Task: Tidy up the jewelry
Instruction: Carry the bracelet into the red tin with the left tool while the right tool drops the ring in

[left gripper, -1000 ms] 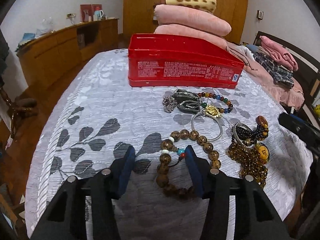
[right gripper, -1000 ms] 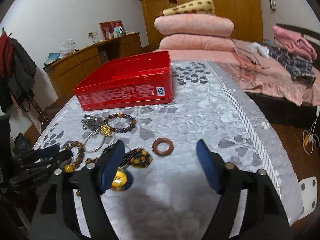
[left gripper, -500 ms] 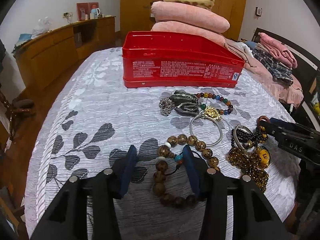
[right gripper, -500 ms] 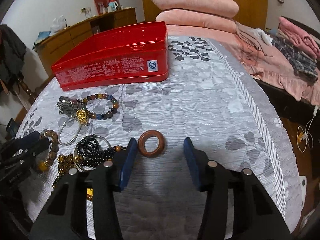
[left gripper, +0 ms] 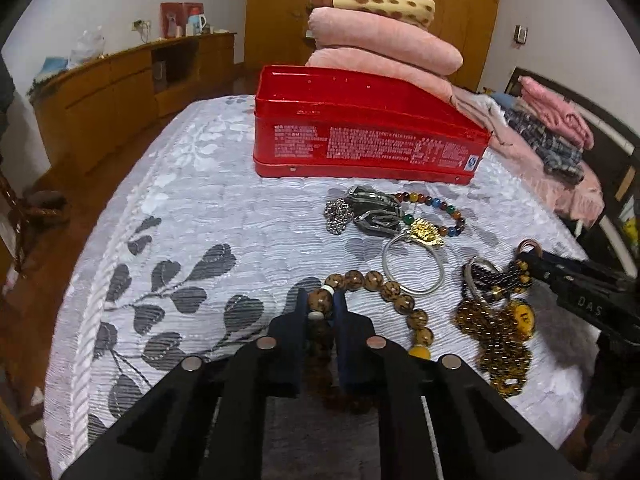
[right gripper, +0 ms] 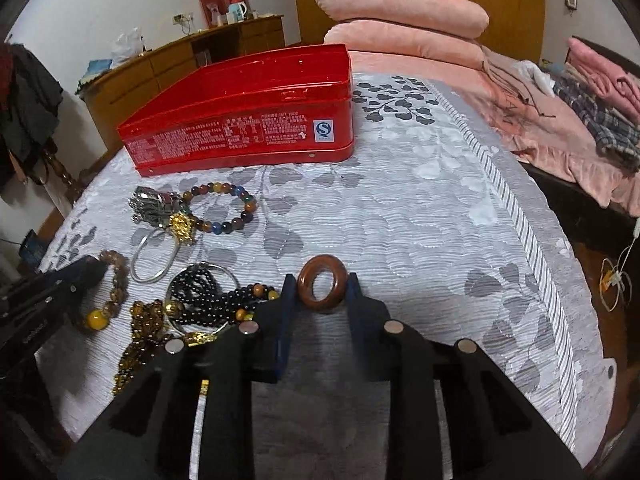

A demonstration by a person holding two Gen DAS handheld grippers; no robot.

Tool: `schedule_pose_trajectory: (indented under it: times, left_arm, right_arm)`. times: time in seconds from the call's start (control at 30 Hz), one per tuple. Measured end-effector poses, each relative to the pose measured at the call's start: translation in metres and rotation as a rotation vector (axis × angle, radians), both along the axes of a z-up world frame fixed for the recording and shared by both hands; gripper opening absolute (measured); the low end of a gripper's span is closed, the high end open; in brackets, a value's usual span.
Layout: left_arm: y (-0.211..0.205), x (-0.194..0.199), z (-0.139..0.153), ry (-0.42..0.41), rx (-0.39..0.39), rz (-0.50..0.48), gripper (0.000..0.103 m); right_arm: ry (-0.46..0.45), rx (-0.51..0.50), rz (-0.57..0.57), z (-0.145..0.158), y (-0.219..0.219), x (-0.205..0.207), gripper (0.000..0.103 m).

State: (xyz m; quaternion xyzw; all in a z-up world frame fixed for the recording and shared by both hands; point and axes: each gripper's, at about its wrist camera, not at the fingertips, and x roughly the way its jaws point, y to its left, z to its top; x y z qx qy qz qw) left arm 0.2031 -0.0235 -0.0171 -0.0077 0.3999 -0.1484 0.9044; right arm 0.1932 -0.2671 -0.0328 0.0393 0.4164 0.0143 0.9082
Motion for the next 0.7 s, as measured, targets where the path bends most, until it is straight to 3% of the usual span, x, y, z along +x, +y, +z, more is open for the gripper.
schedule_pose_trajectory:
  times: [0.3,0.7]
  left_arm:
    - [0.005,-0.002,0.023,-0.071,-0.054,0.006,0.012]
    - [-0.004,0.024,0.066,-0.181,-0.114,0.010,0.012]
  right_arm:
    - [-0.068,0.048,0.006,0.024,-0.002,-0.001,0.024]
    - [-0.131,0.119,0.042,0.051,0.012,0.035,0.024]
